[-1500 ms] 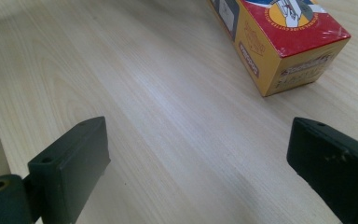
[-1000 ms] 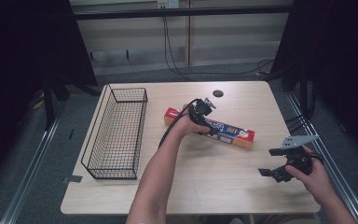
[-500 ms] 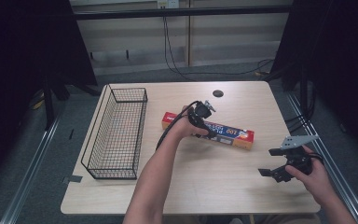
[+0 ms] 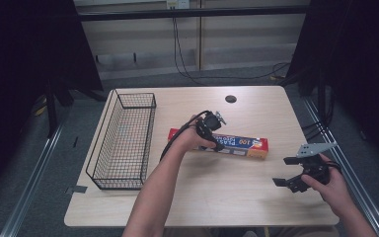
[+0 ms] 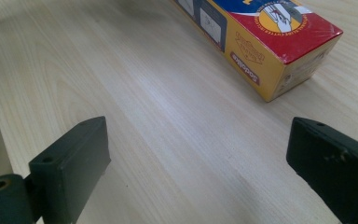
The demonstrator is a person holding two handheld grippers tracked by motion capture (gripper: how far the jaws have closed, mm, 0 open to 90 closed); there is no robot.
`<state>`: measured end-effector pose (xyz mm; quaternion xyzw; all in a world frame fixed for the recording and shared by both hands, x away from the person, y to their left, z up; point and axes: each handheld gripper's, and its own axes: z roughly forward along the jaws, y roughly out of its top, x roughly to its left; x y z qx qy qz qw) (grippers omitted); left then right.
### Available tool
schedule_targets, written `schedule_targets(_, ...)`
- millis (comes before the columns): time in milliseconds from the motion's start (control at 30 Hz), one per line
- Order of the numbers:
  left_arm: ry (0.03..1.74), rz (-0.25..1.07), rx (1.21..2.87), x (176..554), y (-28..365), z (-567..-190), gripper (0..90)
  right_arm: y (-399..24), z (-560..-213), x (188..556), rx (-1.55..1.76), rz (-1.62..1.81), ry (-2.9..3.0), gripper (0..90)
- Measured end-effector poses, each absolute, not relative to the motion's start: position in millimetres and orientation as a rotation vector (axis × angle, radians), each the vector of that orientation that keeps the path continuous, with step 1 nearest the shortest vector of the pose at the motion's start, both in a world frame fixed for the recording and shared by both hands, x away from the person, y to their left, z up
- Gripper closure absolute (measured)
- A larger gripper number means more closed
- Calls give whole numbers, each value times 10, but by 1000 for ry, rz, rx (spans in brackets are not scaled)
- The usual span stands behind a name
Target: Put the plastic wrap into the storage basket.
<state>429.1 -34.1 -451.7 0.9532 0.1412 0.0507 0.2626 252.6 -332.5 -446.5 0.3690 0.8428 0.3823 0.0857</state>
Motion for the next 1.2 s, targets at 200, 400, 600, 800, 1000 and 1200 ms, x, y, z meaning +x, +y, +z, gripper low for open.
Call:
schedule_targets(200, 369, 121, 2634, 4259, -398, -4571, 215, -3322, -4459, 2524, 1103, 1140, 2506, 59)
schedule_targets(400, 389, 134, 2689, 4231, -421, -4521, 311, -3341, -4462, 2527, 1110, 1140, 2503, 58)
schedule_targets(600, 423, 120, 2705, 4206, -428, -4495, 397, -3330, -4451, 2527, 1103, 1152, 2503, 59)
schedule_targets(800, 484, 80, 2723, 4221, -456, -4477, 401, -3334, -4446, 2525, 1107, 1158, 2500, 59)
schedule_targets(1000, 495, 23, 2707, 4294, -463, -4517, 358, -3339, -4433, 2523, 1107, 1167, 2496, 59)
schedule_targets(1200, 492, 20, 2711, 4312, -541, -4560, 357, -3340, -4436, 2524, 1108, 1162, 2496, 59)
